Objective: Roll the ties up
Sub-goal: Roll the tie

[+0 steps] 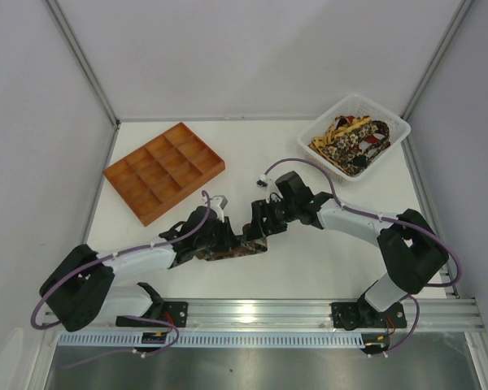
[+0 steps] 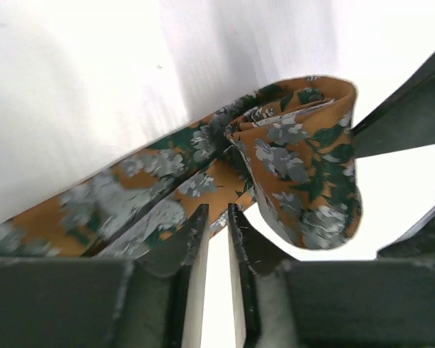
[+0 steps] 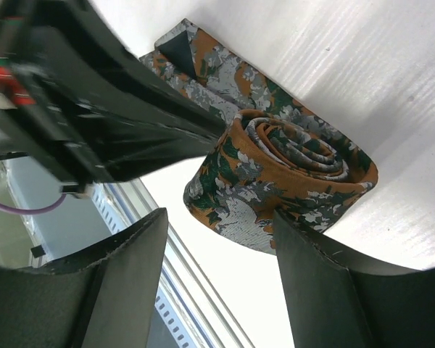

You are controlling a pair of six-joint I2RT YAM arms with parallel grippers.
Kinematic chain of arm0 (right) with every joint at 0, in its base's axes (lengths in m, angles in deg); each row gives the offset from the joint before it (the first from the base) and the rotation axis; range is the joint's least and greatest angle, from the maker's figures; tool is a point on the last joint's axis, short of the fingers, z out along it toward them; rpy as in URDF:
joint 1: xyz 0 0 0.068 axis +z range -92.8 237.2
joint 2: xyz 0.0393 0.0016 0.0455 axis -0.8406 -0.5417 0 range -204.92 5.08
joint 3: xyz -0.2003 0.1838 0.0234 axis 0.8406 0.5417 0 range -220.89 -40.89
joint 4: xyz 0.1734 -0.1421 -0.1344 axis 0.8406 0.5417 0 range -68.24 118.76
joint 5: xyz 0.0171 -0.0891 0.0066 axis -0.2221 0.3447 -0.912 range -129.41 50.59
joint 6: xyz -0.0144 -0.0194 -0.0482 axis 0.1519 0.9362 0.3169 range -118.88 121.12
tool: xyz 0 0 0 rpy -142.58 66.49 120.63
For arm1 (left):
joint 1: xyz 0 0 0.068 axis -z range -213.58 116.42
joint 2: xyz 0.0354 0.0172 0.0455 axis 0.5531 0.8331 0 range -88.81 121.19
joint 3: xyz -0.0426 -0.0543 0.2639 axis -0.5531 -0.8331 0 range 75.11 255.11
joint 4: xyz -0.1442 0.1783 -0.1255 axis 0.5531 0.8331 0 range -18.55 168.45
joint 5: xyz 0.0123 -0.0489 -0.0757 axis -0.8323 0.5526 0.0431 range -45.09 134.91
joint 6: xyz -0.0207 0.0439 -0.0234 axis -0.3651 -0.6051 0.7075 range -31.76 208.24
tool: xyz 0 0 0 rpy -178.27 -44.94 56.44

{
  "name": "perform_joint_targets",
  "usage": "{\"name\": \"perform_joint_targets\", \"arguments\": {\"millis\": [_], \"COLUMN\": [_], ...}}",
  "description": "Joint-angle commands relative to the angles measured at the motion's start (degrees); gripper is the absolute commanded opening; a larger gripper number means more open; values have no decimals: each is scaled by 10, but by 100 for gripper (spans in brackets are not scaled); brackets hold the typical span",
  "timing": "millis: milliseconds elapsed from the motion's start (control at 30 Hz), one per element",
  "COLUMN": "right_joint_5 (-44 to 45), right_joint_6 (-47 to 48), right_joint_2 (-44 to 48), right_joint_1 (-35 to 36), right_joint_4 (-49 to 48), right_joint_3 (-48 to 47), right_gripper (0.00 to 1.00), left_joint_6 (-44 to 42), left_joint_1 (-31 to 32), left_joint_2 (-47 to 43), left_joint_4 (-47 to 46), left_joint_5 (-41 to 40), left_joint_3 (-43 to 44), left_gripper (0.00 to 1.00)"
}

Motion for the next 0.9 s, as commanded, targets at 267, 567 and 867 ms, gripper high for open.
{"name": "perform_joint_targets", "arguments": {"millis": [267,567,867], "right_joint_5": [-51,-50,-49], "right_joint_6": [-25,-49,-74], "right_joint_2": [-32,-55,-81], "right_joint_1": [0,0,0], "right_joint_4": [-57,-81,-92], "right_joint_3": [12,20,21], "right_gripper": [63,57,51], "left_joint_6": [9,-20,-10], "left_joint_1": [-48,-104,-105], "left_joint_2": [-163,35,192], "left_joint_4": [73,7,-53], "left_joint_5": [-94,66,199], "left_joint_3": [20,143,223], "left_gripper": [18,21,12]}}
